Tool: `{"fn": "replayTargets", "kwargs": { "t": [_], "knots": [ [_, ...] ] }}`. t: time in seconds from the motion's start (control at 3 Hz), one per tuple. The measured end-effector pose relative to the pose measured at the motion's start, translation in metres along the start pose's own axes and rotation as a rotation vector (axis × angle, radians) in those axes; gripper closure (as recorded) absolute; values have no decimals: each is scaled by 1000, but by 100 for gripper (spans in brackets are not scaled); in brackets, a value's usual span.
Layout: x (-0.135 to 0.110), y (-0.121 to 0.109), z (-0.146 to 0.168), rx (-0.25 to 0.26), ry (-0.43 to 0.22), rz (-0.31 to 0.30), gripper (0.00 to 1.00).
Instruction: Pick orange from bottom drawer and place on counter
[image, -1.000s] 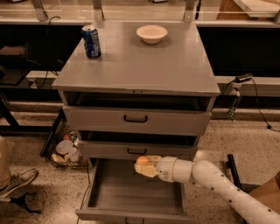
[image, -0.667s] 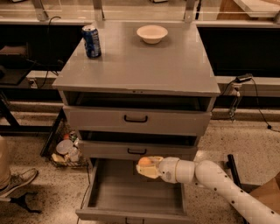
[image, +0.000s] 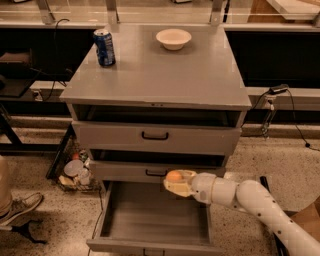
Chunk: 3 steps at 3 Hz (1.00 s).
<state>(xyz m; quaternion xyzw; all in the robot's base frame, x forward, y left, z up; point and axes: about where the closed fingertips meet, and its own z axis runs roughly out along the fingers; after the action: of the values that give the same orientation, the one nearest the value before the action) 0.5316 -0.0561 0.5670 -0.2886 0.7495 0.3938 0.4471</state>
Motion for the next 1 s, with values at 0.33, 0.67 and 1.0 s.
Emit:
{"fn": "replayTargets", "kwargs": {
  "t": [0.33, 0.67, 1.0],
  "knots": [
    [-74, -7, -52, 55, -118, -142, 100],
    [-139, -15, -91, 108, -194, -249, 100],
    [-205, -31, -128, 164, -277, -333, 100]
  ]
}}
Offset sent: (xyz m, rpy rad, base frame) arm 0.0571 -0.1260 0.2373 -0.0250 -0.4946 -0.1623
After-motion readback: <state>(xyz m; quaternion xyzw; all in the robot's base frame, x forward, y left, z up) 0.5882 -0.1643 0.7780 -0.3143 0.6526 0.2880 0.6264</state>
